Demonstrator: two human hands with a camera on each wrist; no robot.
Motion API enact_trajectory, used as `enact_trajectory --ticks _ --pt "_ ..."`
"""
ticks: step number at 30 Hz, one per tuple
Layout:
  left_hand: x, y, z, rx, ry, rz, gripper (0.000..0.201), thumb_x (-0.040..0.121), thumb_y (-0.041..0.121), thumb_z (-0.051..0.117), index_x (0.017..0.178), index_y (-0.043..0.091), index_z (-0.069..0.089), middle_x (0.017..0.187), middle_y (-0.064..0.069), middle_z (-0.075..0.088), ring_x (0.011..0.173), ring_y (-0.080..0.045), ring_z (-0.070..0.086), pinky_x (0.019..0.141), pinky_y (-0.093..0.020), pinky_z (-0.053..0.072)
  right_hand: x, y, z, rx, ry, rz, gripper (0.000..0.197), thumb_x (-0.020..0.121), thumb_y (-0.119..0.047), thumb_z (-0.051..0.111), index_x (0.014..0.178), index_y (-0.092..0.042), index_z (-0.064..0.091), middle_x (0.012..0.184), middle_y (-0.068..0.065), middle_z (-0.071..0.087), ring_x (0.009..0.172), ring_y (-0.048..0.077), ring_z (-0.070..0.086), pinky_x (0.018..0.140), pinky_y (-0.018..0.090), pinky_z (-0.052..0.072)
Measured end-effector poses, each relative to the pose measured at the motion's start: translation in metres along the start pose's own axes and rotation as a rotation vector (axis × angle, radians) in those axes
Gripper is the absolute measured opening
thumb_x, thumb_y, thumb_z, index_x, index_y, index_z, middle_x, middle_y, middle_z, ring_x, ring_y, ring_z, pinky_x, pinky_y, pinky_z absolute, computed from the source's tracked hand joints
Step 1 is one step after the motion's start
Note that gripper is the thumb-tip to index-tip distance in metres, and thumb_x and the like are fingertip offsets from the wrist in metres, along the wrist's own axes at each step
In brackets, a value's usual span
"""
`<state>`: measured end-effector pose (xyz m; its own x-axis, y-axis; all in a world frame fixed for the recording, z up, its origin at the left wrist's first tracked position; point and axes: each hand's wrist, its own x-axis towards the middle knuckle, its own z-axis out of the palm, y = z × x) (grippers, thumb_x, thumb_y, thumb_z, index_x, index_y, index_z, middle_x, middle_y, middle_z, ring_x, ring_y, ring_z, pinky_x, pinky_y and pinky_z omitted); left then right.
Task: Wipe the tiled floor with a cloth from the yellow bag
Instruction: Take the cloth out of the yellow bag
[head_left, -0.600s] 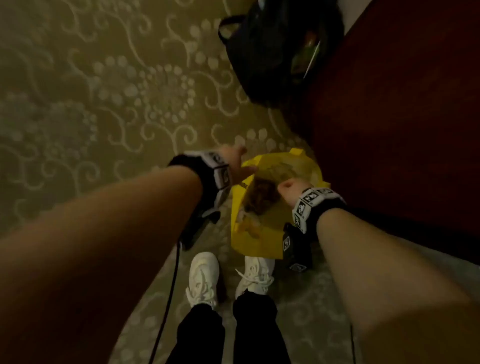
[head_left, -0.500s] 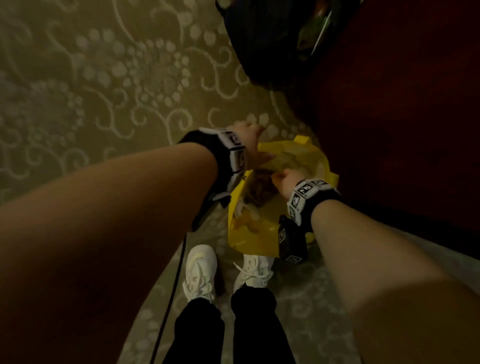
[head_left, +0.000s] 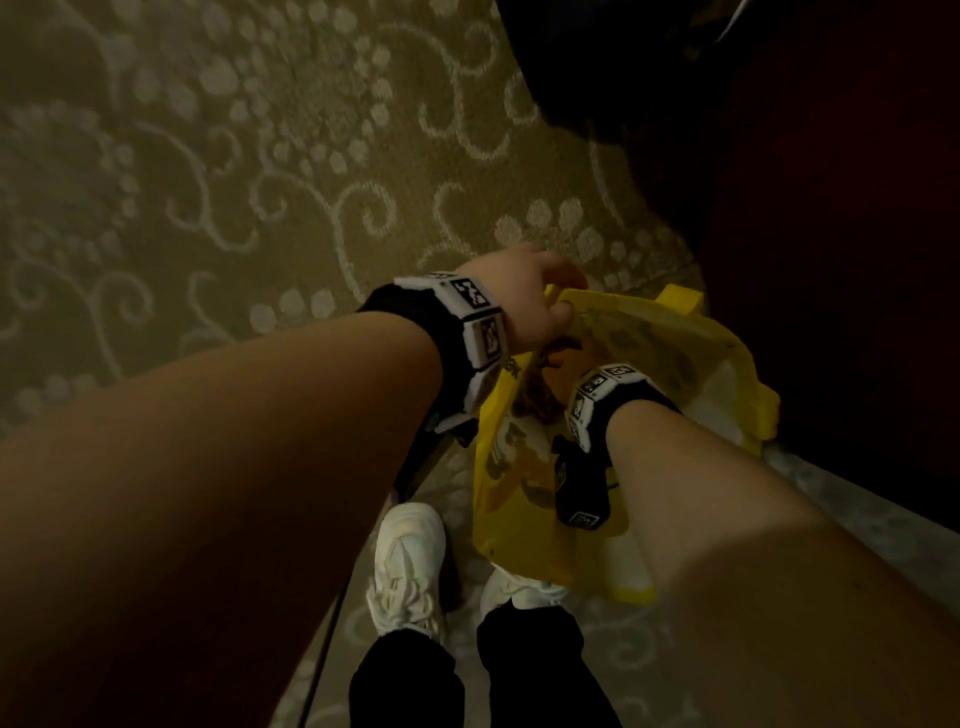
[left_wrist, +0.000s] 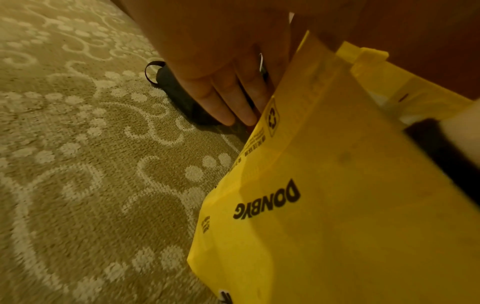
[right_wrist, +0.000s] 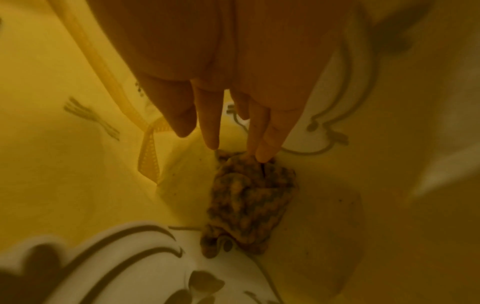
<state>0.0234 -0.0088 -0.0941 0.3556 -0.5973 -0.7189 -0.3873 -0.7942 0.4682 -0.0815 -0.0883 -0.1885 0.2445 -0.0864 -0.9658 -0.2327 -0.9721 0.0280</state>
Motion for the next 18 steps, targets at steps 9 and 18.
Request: enact_trajectory --ticks 9,18 --pt "0.004 -0.012 0.01 -0.048 0.024 0.062 0.04 0.09 0.036 0.051 0.13 0.033 0.052 0.132 0.004 0.053 0.117 -0.019 0.056 0.093 -0.036 0.051 0.045 -0.01 0.012 -0.022 -0.272 0.061 0.066 0.096 -0.031 0.047 0.15 -0.015 0.014 0.159 0.011 0.012 0.143 0.036 0.021 0.113 0.045 0.031" --pt "-0.007 0.007 0.012 0.159 -0.017 0.06 0.042 0.096 0.032 0.043 0.137 0.025 0.045 0.141 -0.002 0.045 0.12 -0.024 0.055 0.091 -0.038 0.048 -0.015 -0.005 0.003 0.577 -0.429 -0.432 0.094 0.073 -0.078 0.044 0.144 -0.019 0.025 0.158 0.019 0.01 0.144 0.036 0.021 0.114 0.039 0.03"
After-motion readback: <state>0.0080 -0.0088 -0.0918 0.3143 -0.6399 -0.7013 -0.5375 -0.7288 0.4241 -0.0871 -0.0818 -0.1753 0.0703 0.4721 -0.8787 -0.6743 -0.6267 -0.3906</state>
